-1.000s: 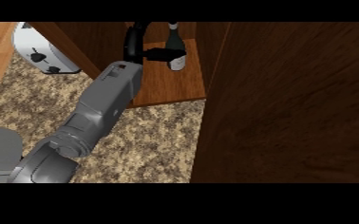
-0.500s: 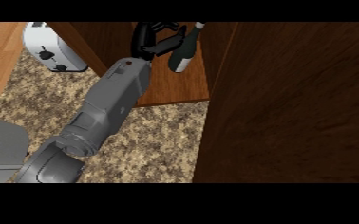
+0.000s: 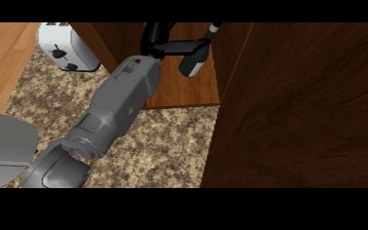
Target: Pick up the wine, place it into the cabinet and close the cabinet
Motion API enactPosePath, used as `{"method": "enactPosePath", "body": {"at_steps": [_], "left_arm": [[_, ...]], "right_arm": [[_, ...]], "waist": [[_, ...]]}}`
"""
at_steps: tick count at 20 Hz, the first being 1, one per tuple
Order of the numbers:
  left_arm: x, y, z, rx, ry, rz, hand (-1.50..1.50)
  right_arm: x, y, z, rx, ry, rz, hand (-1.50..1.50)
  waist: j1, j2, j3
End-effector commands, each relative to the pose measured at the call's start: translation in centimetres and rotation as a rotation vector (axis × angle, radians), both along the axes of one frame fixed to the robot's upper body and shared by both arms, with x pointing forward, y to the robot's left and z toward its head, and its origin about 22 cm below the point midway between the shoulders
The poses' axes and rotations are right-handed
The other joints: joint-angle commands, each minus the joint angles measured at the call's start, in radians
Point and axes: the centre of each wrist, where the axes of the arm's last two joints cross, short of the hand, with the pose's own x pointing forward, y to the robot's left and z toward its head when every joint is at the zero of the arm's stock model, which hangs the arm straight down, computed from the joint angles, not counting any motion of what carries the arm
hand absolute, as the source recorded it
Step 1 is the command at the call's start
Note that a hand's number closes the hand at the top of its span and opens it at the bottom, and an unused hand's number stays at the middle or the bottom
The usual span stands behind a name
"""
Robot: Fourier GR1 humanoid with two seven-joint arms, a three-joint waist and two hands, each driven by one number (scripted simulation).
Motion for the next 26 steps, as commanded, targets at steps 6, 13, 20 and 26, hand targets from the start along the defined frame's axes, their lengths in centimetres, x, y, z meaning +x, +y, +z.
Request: {"method": "enactPosePath", "body": {"at_steps": [6, 13, 20, 26], "left_arm": [[-0.8, -0.7, -1.0, -0.047, 0.018, -0.079, -1.5], [-2.8, -0.1, -3.4, -0.144, 0.034, -0.143, -1.5], [-7.2, 0.9, -8.3, -0.181, 0.076, -0.192, -1.5], [-9.7, 0.4, -8.1, -0.195, 0.087, -0.209, -1.5]], "right_arm": [[-2.6, -0.5, 3.9, 0.096, 0.02, 0.021, -1.5], [-2.1, -0.9, 3.5, 0.083, 0.018, -0.012, -1.5], [-2.0, -0.9, 3.3, 0.065, 0.021, -0.01, -1.5], [-3.0, -1.1, 3.7, 0.084, 0.03, -0.006, -1.5]], "waist": [[0.032, -0.011, -0.001], [0.054, -0.026, 0.001], [0.071, -0.028, 0.0], [0.069, -0.027, 0.002]]}}
